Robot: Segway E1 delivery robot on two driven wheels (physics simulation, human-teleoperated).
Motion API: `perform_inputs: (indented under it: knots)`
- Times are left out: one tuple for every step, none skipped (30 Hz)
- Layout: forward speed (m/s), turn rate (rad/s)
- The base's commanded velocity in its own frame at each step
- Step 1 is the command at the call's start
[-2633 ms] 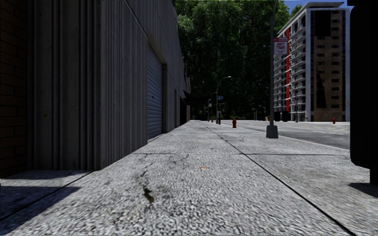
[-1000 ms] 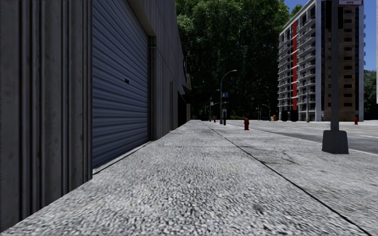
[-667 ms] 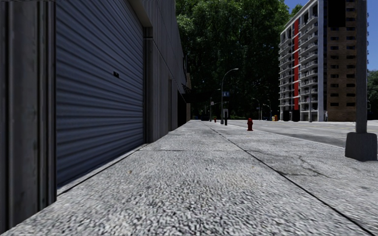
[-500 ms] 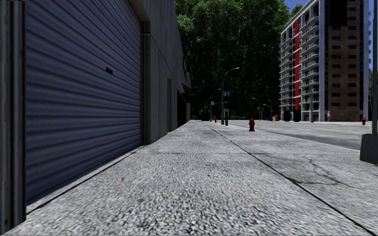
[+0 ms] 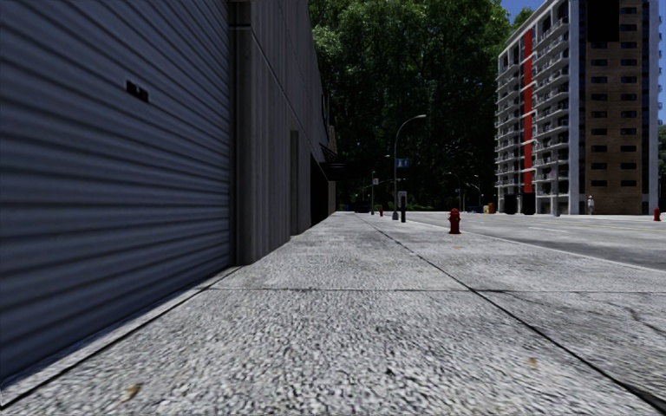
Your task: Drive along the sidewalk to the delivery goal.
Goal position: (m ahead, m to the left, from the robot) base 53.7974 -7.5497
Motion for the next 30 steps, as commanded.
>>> perform_inputs:
  knots:
    - [2.00,0.00]
    - [2.00,0.00]
    - [2.00,0.00]
    - [2.00,0.00]
    - [2.00,0.00]
    - [2.00,0.00]
    - [2.00,0.00]
    - [2.00,0.00]
    - [2.00,0.00]
    - [2.00,0.00]
    - [2.00,0.00]
    - [2.00,0.00]
    - [2.00,0.00]
    - [2.00,0.00]
    - [2.00,0.00]
    - [2.00,-0.06]
    - [2.00,-0.18]
    - [2.00,-0.18]
    - [2.00,-0.23]
    - [2.00,-0.25]
    - [2.00,-0.25]
    - [2.00,-0.25]
    - [2.00,-0.25]
    - [2.00,-0.25]
    - [2.00,-0.24]
    - [2.00,-0.02]
    - [2.00,-0.02]
    - [2.00,0.00]
    - [2.00,0.00]
    - [2.00,0.00]
